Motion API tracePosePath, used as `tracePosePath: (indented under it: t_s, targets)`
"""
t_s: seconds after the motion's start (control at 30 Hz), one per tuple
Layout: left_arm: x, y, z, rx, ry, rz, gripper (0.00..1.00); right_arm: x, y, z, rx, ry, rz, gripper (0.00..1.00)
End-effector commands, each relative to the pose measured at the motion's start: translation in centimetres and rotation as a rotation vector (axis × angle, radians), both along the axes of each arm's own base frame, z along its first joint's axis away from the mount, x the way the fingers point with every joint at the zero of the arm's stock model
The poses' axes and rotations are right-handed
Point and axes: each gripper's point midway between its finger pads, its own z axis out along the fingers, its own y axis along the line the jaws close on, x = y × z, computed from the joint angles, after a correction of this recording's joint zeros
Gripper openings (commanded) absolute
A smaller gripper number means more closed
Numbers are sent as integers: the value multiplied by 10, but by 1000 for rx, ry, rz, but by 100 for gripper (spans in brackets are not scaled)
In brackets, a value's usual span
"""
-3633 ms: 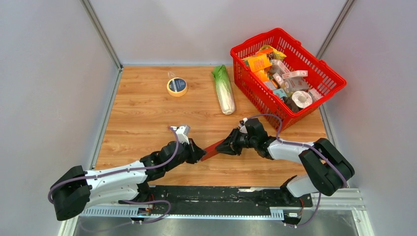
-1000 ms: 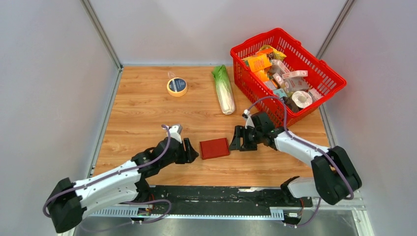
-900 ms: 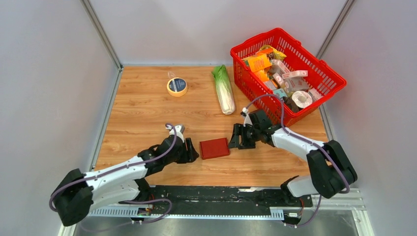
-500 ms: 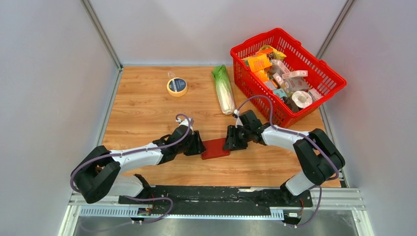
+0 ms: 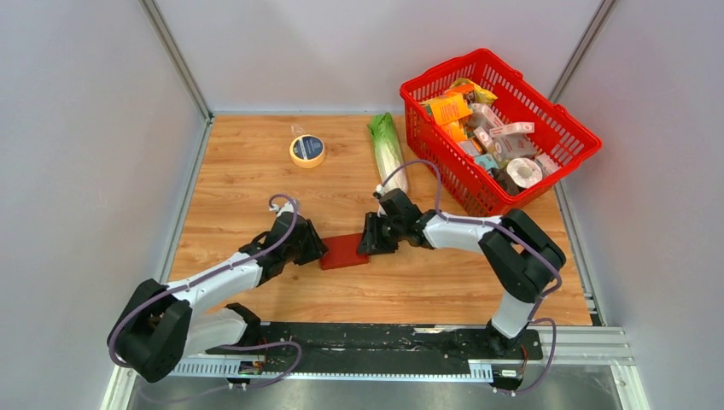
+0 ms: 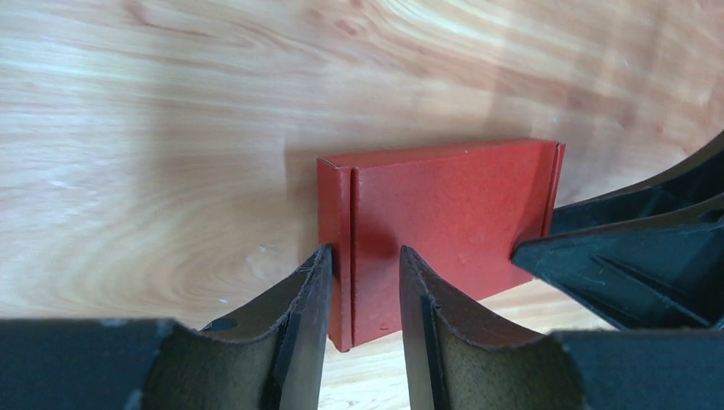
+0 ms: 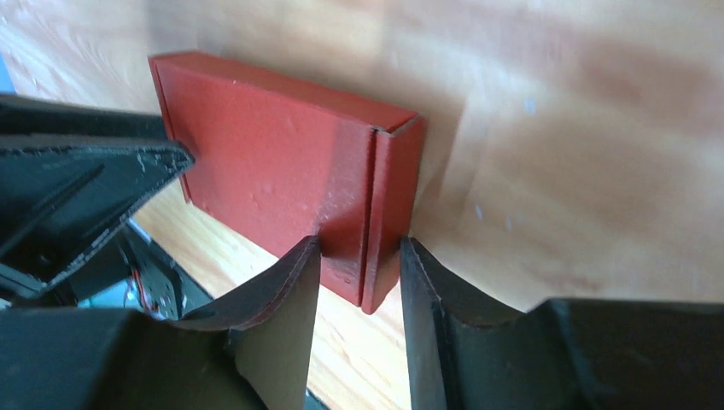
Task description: Fold the paper box
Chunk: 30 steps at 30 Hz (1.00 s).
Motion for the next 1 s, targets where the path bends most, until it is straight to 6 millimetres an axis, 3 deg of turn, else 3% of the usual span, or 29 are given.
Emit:
tracePosePath:
  t_s: [0.0,0.03,0.07,0.1,0.13,0.17,0.2,0.23,0.27,0.3,0.37,0.4,0.43,0.47,0.5,0.57,0.6,0.67,0.73,0.8,0.9,0.97]
  targets:
    - [19,12,16,-7,-31,32,42,55,38,32,77,-138,-73,41]
    - [28,18,19,-12,-37,59,42,63,43,40,76,-150,-80,42]
    - [36,22,19,0,-38,71,42,69,46,35,64,-146,-82,42]
    - [47,19,29,-22,-54,62,42,75,50,37,65,-156,-89,42]
    - [56,19,34,-24,-64,65,42,87,59,50,82,-185,-93,42]
    - [65,24,28,0,-46,65,42,92,60,49,64,-191,-91,42]
    - [81,17,44,-21,-69,48,41,99,60,37,32,-189,-99,42]
    - [89,16,47,-22,-65,40,40,108,61,37,23,-197,-103,42]
    - [95,14,37,-3,-29,23,39,123,61,43,19,-214,-114,42]
    - [112,7,53,-17,-62,11,38,130,61,30,0,-195,-120,42]
    - [127,4,48,3,-52,6,38,155,58,34,12,-206,-144,42]
    - [141,0,60,-5,-82,4,38,160,58,23,0,-194,-135,42]
    - [147,-2,51,3,-61,-1,38,167,57,20,-2,-194,-135,43]
    - [154,-4,51,9,-61,-10,38,176,54,20,-6,-195,-141,43]
    - [169,-8,63,0,-85,-13,38,189,57,30,3,-226,-132,43]
    - [182,-12,53,7,-59,-26,37,202,53,20,-24,-217,-134,43]
    - [194,-17,63,-11,-82,-33,36,213,56,27,-18,-239,-140,43]
    - [204,-20,55,-13,-64,-34,36,222,53,21,-28,-241,-142,43]
    - [218,-21,63,-22,-83,-27,36,232,59,30,-6,-264,-132,43]
    - [225,-21,62,-21,-85,-22,35,232,64,26,4,-248,-113,43]
    - [220,-9,53,7,-62,9,34,230,77,28,58,-234,-100,43]
    - [218,3,58,-1,-81,46,34,226,92,32,85,-242,-84,43]
